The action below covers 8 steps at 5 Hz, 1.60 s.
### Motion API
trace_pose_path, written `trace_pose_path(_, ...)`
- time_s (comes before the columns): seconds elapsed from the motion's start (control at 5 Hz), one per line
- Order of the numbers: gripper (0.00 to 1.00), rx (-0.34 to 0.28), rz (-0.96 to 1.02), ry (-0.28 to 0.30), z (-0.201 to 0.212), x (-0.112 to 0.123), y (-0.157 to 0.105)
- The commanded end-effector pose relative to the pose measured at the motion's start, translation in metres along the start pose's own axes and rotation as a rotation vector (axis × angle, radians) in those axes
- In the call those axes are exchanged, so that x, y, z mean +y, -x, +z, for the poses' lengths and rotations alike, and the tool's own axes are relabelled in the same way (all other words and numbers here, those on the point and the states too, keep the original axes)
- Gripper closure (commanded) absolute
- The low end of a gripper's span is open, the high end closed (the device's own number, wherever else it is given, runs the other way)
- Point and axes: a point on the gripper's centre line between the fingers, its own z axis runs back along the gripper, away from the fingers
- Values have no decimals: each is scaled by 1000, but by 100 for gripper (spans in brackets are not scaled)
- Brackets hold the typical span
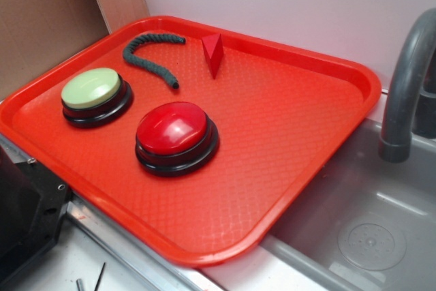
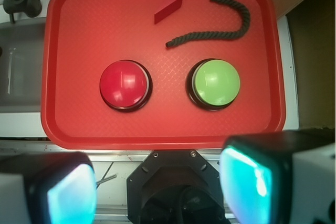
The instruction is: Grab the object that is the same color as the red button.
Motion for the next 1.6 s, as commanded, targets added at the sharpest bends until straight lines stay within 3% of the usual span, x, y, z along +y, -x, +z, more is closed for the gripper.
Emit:
trace_pose_path(0.0, 0, 0, 0, 0, 0, 0, 0)
trace_pose_path(0.2, 0, -55, 145, -12, -15, 2, -21)
trace_pose_path(0.4, 0, -58, 233, -19, -33, 5, -40)
trace_pose_path(0.8, 0, -160, 557, -72, -95, 20, -104)
trace_pose_path(1.0, 0, -183, 642, -141, -120, 31, -129)
trace_pose_path(1.2, 0, -177, 638, -154, -145, 38, -159)
trace_pose_path(1.4, 0, -214, 710, -190, -165, 47, -173)
